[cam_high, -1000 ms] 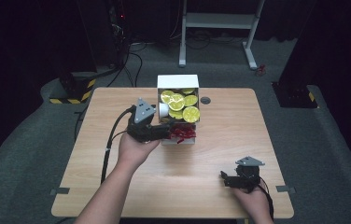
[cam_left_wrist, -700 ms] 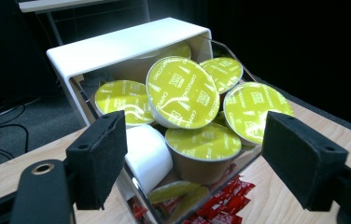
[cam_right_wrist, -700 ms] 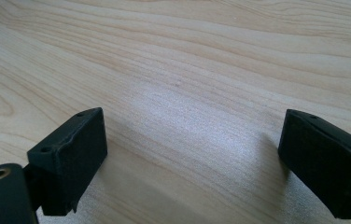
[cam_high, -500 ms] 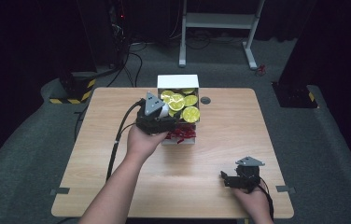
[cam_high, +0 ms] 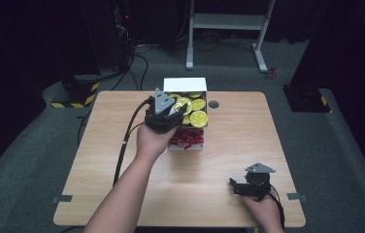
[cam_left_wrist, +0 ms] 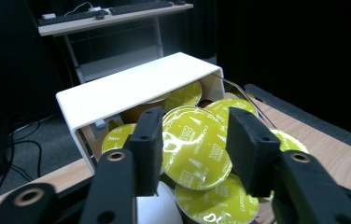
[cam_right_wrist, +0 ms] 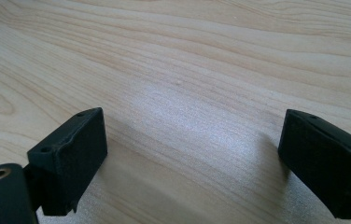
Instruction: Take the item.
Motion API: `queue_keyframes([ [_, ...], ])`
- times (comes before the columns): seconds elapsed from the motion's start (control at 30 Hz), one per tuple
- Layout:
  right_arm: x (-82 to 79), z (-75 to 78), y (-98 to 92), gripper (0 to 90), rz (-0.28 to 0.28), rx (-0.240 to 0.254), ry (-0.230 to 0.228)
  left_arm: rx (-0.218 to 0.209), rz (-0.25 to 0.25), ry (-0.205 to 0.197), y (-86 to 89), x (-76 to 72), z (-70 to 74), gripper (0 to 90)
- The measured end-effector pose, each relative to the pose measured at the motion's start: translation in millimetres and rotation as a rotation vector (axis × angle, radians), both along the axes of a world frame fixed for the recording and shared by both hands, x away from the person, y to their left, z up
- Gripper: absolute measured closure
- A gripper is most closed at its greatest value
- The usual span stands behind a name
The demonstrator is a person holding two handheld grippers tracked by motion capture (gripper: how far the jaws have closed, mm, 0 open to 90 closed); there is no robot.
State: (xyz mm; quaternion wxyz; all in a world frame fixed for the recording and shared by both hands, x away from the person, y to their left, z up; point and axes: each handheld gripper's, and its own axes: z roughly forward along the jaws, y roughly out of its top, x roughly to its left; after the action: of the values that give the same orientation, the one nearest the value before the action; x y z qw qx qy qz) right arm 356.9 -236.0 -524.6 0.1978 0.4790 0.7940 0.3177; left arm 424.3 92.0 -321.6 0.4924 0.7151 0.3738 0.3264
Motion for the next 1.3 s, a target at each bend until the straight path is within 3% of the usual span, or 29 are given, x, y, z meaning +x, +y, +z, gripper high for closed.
queue_keyframes([
  [0.1,-0.2,0.0,0.0,8.0,0.000,0.000,0.000,0.011,0.035,-0.025,-1.8,0.8,0.0,47.6],
  [0.23,-0.1,0.0,0.0,8.0,0.000,0.000,0.000,0.043,0.056,0.005,-9.3,5.9,-3.1,28.9],
  [0.27,-0.1,0.0,0.0,8.0,0.000,0.000,0.000,0.061,0.055,0.014,-10.8,7.1,-4.5,26.7],
  [0.37,-0.3,0.0,0.0,8.0,0.000,0.000,0.000,0.062,0.058,0.046,-14.6,11.0,-9.2,23.9],
  [0.57,-0.5,0.0,0.0,8.0,0.000,0.000,0.000,0.101,0.060,0.042,-22.3,11.9,-14.3,26.3],
  [0.73,-0.5,0.0,0.0,8.0,0.000,0.000,0.000,0.101,0.065,0.042,-22.3,13.9,-16.3,33.6],
  [0.83,-0.5,0.0,0.0,8.0,0.000,0.000,0.000,0.082,0.058,0.036,-21.4,13.4,-17.4,38.5],
  [1.3,-0.8,-0.1,0.0,8.0,0.001,0.000,-0.003,0.006,0.033,0.012,-14.2,5.4,-12.9,39.9],
])
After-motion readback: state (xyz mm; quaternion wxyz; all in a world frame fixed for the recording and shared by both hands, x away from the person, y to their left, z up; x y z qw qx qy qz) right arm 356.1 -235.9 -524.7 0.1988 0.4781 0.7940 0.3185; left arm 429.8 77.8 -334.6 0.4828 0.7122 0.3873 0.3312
